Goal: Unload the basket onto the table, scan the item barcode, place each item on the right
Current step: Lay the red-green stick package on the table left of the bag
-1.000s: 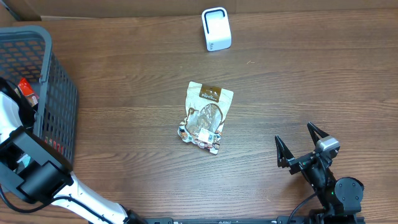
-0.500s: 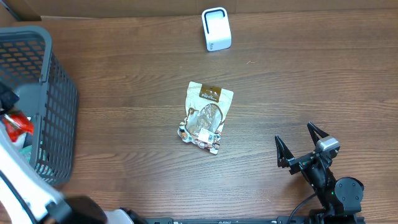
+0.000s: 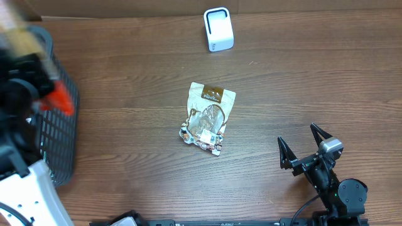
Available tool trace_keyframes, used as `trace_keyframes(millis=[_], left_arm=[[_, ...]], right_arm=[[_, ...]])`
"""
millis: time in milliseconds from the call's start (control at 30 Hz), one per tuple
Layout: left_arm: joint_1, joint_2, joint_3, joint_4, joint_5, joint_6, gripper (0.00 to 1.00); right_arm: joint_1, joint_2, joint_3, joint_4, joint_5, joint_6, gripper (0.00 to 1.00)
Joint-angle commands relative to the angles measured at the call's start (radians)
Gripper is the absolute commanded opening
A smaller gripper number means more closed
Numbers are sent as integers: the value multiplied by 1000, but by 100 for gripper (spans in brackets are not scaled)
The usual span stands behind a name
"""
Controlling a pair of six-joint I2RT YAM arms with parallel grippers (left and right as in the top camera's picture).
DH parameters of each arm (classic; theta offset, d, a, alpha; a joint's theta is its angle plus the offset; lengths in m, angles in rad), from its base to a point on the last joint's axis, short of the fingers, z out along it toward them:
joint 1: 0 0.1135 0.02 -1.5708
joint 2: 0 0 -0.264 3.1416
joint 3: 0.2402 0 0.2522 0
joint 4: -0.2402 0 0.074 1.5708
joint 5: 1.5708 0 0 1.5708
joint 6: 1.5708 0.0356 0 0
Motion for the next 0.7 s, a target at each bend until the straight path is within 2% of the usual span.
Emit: trace_keyframes(millis=[0, 100, 167, 233, 433, 667], left_arm=[[-172, -10, 24, -60, -2, -35, 4], [-297, 25, -39, -118, -38, -52, 4], [-402, 61, -149, -121, -90, -76, 4], [-486, 107, -291, -69, -166, -138, 4], [-597, 238, -531, 169, -168, -248, 4], [-684, 441, -581, 333, -133, -278, 4]], right_arm=[[6, -10, -10, 6, 0, 4, 100], [6, -10, -10, 6, 0, 4, 100], [6, -10, -10, 6, 0, 4, 100], [6, -10, -10, 6, 0, 4, 100], [6, -10, -10, 6, 0, 4, 100], [6, -10, -10, 6, 0, 4, 100]])
